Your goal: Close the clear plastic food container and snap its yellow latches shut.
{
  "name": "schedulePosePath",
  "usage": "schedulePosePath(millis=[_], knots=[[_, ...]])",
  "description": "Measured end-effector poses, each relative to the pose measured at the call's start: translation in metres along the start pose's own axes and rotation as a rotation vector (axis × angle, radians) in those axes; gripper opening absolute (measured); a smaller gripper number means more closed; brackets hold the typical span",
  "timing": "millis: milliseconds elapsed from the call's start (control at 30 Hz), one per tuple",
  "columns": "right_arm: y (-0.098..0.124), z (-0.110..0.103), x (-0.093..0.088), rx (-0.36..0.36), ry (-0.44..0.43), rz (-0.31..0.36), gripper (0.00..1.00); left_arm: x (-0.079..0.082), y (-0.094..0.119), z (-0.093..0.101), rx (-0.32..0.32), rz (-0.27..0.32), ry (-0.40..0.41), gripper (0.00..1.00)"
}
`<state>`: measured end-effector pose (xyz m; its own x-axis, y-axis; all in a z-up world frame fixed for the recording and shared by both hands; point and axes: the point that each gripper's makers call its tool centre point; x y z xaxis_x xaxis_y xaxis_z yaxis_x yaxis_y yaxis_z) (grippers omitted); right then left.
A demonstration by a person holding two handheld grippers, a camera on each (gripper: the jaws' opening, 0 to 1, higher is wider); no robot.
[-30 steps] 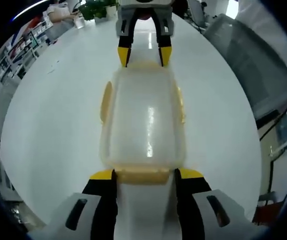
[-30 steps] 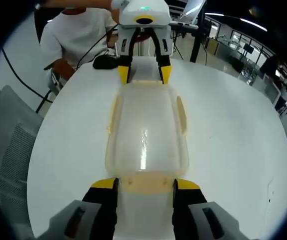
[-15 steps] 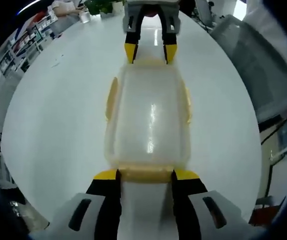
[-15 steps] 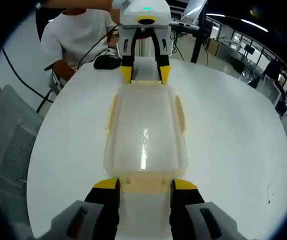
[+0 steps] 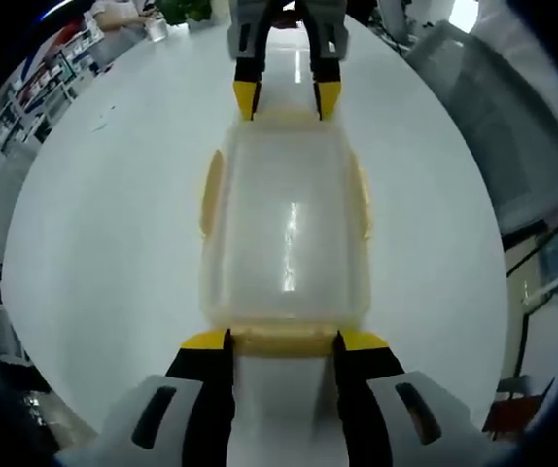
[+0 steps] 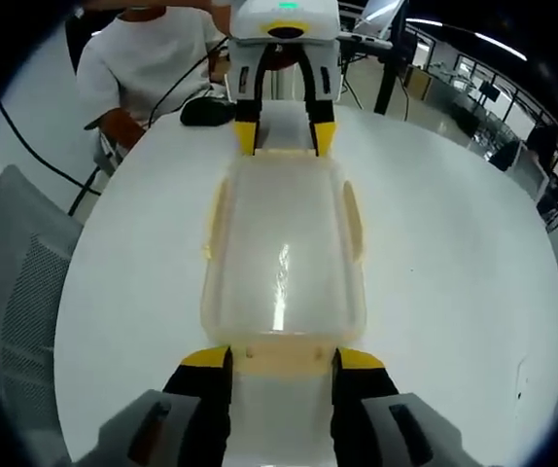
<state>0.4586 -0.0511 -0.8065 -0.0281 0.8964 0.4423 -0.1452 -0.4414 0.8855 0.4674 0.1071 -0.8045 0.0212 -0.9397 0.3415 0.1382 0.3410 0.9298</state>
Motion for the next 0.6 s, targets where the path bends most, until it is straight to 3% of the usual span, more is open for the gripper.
schedulePosePath(millis=[267, 600], knots=[[-0.0003, 0.0004, 0.0007, 0.004, 0.018, -0.056, 0.39, -0.0011, 0.0005, -0.0002, 0.009, -0.009, 0.021, 0.4], [0.0012, 0.0011, -0.0003, 0.003, 0.014, -0.039, 0.34, -0.0021, 0.002, 0.0018, 0.019, -0.002, 0.033, 0.36]])
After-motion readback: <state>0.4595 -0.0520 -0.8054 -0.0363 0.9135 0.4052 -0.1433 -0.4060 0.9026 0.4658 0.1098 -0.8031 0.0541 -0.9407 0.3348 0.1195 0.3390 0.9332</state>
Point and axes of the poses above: the point that each gripper's makers call its tool centre point, and the gripper's own axes: y roughly backward along the fingers, z roughly to its right, x roughly out of its top, and after that the axes turned 9 degrees about -x, right-handed
